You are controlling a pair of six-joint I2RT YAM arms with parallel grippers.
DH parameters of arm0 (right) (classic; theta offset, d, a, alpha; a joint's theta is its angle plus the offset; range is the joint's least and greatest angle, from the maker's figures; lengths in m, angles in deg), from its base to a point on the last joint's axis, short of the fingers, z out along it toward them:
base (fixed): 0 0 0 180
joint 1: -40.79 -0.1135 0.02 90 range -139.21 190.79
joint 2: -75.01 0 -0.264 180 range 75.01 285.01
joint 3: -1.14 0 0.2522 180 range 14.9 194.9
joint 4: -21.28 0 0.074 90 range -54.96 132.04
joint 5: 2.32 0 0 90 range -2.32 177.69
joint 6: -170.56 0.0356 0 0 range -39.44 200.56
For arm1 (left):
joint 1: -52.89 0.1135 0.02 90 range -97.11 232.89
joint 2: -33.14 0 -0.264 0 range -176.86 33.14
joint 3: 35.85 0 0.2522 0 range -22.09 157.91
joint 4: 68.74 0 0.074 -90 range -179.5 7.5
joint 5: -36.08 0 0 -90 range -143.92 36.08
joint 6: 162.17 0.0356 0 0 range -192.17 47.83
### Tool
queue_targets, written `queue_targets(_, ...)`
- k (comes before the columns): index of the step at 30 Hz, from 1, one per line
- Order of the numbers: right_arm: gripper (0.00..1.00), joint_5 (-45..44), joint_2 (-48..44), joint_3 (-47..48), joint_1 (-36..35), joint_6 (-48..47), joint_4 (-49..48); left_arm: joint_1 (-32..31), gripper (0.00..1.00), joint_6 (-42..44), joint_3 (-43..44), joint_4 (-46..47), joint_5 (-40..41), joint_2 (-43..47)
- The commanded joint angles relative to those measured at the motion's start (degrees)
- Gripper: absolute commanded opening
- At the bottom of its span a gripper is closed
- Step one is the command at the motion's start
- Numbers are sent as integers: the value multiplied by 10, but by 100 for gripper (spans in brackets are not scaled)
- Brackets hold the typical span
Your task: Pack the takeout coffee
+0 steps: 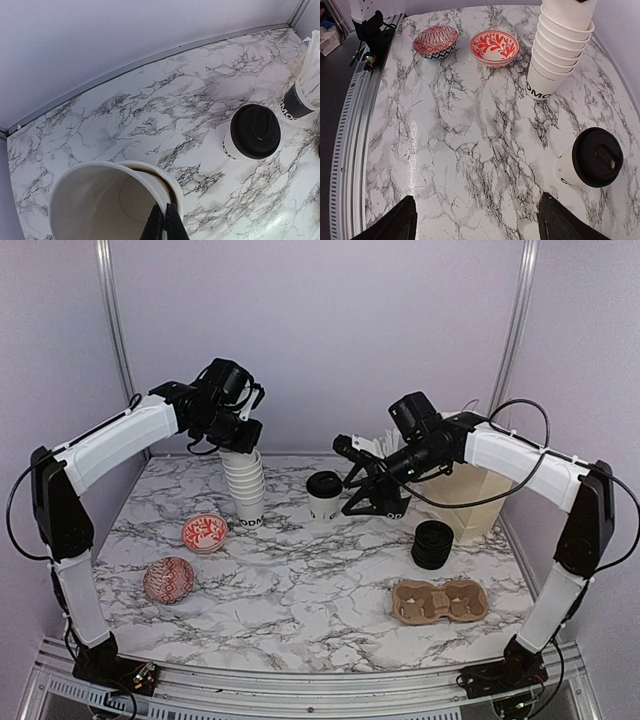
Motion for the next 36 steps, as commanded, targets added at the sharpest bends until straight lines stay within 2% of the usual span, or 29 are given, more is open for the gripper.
queue_targets(1, 81, 7, 9, 15, -3, -8, 2, 3, 0, 15, 31, -8, 7, -12)
queue_targets(9, 80, 10, 0, 19, -3, -9, 10, -4, 0, 14, 36, -28, 34, 23)
queue_targets(15, 80, -9, -12, 18, -3, -14, 18, -31, 0, 22, 47, -37, 73, 102)
queue_targets(21, 80, -51, -31, -2, -2, -20, 22, -67, 0, 36, 30, -42, 54, 170)
queue_targets(28, 79, -102, -70, -66, 30, -25, 42, -149, 0, 40, -56, -40, -32, 229)
queue_targets(31, 79, -128, -95, -113, 62, -36, 43, -184, 0, 13, -121, -12, -43, 242)
queue_targets(36, 76, -149, -121, -169, 132, -28, 32, -246, 0, 0, -197, 40, -60, 207)
